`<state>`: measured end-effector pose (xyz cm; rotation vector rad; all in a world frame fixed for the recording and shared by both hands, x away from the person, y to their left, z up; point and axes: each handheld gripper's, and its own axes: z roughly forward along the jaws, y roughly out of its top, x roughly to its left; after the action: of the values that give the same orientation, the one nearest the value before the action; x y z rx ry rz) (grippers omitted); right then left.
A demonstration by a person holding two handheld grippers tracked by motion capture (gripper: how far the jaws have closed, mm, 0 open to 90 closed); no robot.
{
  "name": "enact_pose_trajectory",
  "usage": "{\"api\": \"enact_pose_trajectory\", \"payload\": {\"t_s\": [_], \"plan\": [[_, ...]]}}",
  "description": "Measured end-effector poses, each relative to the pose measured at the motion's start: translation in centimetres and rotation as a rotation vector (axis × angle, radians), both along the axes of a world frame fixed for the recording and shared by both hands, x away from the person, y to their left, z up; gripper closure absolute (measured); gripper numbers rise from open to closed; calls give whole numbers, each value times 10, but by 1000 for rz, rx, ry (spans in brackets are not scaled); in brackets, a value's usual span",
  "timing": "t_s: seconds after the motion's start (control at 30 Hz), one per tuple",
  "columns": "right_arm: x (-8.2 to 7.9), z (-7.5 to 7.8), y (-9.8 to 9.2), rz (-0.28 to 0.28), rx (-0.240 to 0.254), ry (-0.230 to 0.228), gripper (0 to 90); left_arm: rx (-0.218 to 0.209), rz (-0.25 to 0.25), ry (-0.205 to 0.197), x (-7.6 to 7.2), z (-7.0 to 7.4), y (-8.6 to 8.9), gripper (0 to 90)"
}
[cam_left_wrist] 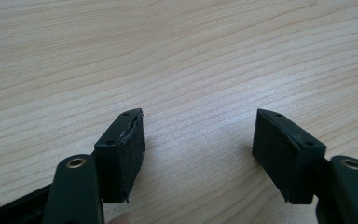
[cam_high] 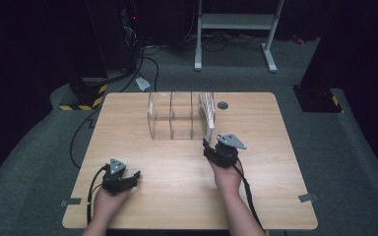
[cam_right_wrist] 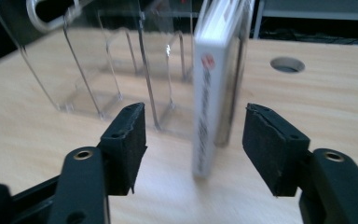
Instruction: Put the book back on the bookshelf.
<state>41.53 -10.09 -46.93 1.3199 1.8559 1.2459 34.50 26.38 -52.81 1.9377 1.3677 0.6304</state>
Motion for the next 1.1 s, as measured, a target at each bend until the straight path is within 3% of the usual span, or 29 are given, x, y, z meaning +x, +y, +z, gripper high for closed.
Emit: {"api": "enact_pose_trajectory", "payload": {"t_s": [0.23, 0.27, 0.43, 0.5, 0.53, 0.6, 0.63, 0.7, 0.83, 1.1], "plan": [[-18, -20, -32, 26, -87, 47, 330, 0, 0, 0, 0, 0, 0, 340], [-25, -27, -46, 23, -97, 70, 299, 0, 0, 0, 0, 0, 0, 339], [-45, -41, -83, -36, -159, 116, 247, 1, -1, 2, 0, 0, 0, 339], [-52, -45, -97, -66, -209, 127, 243, 1, 0, 1, 0, 0, 0, 339], [-52, -45, -97, -66, -209, 127, 243, 1, 0, 1, 0, 0, 0, 339], [-58, -53, -115, -87, -245, 205, 228, 0, 0, 1, 0, 0, 0, 338], [-58, -54, -119, -79, -231, 252, 212, -1, -2, 3, 0, 0, 0, 336], [-58, -55, -126, -67, -194, 279, 200, -4, -2, 4, 0, 0, -1, 335], [-56, -55, -124, -72, -199, 281, 184, -4, 1, 1, 0, 0, -1, 335], [-54, -55, -120, -136, -184, 290, 165, -3, -2, 1, 0, 0, -1, 333]]}}
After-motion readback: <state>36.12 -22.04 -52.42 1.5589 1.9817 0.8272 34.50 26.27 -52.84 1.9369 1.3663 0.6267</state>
